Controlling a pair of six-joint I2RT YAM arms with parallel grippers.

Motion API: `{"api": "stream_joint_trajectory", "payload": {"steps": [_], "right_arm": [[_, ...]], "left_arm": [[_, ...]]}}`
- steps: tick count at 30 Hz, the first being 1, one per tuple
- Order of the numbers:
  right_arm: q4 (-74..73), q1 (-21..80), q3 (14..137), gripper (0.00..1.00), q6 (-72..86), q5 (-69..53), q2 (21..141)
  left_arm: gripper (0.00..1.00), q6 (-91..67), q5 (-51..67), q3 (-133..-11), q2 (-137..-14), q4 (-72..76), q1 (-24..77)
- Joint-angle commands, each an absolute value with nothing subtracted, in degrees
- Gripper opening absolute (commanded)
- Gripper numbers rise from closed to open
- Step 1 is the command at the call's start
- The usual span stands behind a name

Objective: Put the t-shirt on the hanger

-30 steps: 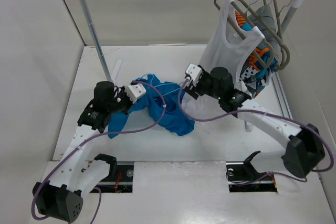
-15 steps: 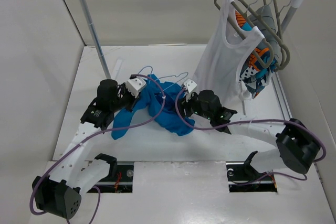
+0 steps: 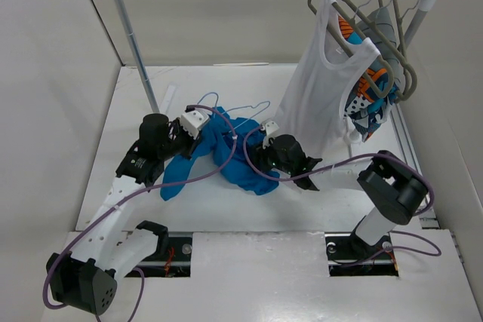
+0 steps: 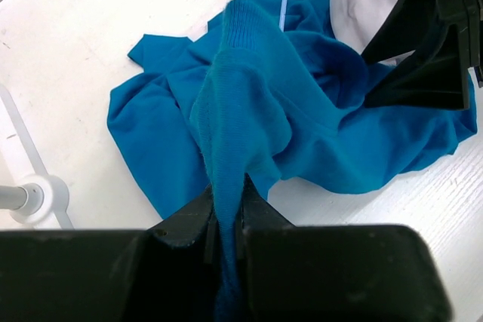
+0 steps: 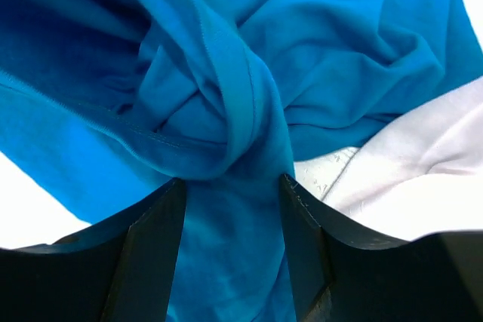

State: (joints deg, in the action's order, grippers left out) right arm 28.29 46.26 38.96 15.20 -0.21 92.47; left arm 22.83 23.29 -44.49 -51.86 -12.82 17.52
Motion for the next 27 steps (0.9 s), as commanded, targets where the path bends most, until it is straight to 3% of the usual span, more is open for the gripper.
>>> {"api": "stream_joint_trajectory", "payload": {"steps": [1,9,16,19,23,25,26,27], "right_arm": [[36.12,45.7,40.0,0.57,16.25,0.08,91.76],[40.17,45.7,40.69,0.57,13.98,-0.27,90.53],[34.2,45.7,43.42,0.73,18.45,-0.87,93.16],[32.78,45.7,42.9,0.73,21.45,-1.41,94.66],[30.23,45.7,43.51,0.63,21.45,-1.93,96.86],[30.23,45.7,44.11,0.49,21.45,-2.46,98.7],[30.23,45.7,44.12,0.27,21.45,-3.42,99.83],[30.23,45.7,44.64,0.27,21.45,-3.95,99.84]], "left_arm": [[0.0,21.62,23.29,-44.3,-50.1,-10.89,17.58],[0.0,21.62,23.29,-43.24,-49.57,-10.9,17.58],[0.0,22.68,23.29,-43.86,-50.62,-10.37,17.58],[0.0,22.15,22.76,-44.47,-50.62,-9.76,17.58],[0.0,20.92,22.76,-44.47,-50.1,-9.76,17.58],[0.0,20.31,22.76,-44.47,-50.1,-9.76,17.58],[0.0,20.3,22.76,-44.47,-50.1,-9.76,17.58],[0.0,20.3,23.29,-44.47,-49.49,-9.76,17.58]]}}
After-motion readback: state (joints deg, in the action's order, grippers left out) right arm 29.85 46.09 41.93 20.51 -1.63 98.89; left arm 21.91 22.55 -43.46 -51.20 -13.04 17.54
